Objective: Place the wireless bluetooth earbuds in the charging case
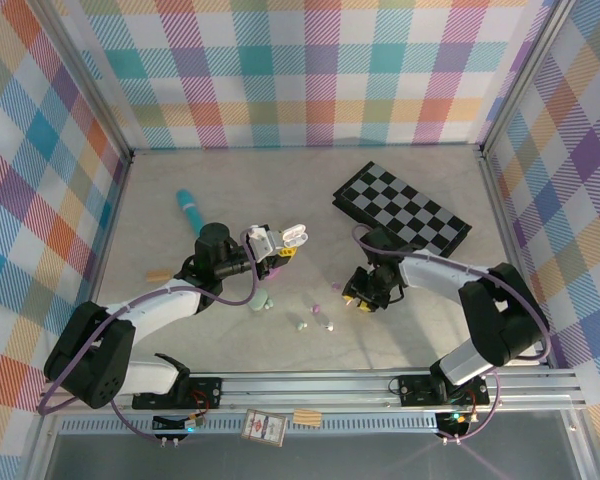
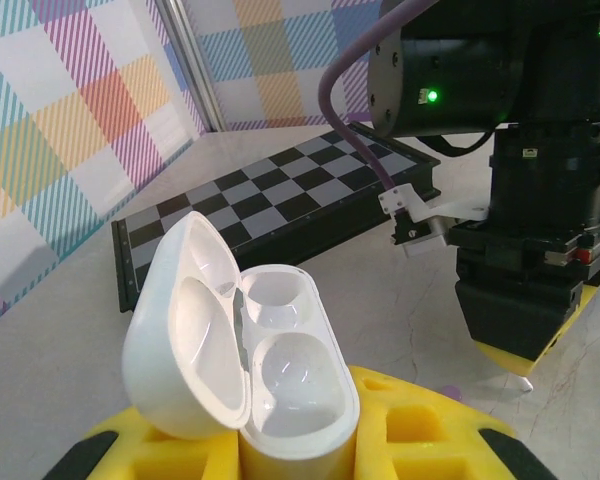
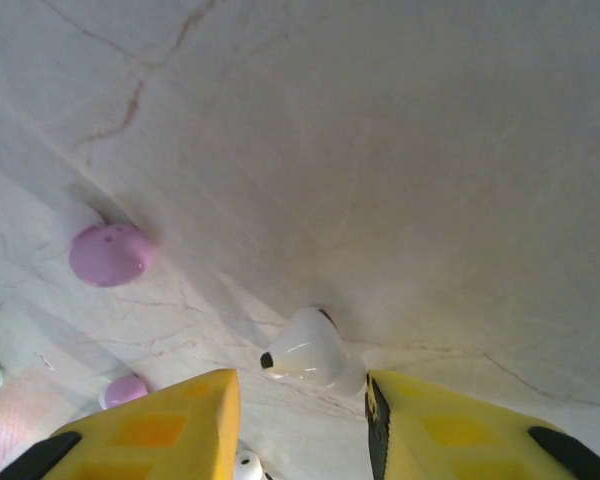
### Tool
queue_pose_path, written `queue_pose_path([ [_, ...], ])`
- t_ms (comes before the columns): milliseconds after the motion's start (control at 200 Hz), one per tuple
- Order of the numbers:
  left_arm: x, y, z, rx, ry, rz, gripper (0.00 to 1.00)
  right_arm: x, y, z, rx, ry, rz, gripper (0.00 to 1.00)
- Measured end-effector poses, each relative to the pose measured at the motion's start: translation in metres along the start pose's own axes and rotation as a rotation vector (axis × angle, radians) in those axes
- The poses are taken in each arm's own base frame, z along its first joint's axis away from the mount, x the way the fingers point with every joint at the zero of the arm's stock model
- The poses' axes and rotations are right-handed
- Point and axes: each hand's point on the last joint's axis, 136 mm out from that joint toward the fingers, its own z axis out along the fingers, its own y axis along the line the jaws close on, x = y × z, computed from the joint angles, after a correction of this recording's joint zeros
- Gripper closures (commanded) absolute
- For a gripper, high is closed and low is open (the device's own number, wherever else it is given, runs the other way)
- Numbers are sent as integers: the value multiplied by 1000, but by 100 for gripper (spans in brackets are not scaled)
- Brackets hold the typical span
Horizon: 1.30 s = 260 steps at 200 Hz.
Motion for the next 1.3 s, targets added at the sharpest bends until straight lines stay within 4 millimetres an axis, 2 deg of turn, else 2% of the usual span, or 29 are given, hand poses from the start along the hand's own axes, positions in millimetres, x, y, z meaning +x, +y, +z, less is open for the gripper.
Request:
queue_pose_path([
  [325, 0, 0, 0, 0, 0, 0, 90, -3, 0, 4, 12, 7, -20, 72],
  [535, 0, 0, 0, 0, 0, 0, 90, -5, 2, 3, 1, -1, -38, 73],
  [880, 3, -1, 1, 6, 7, -7, 90, -10, 28, -11, -170, -50, -168, 71],
  [1070, 5, -2, 2, 13, 9, -14, 91, -14, 18, 0, -157, -43, -170, 71],
  [1170, 5, -2, 2, 13, 9, -14, 91, -10, 5, 6, -128, -35, -161, 67],
  [1300, 5, -2, 2, 13, 9, -14, 91, -11, 1, 3, -112, -58, -180, 62],
])
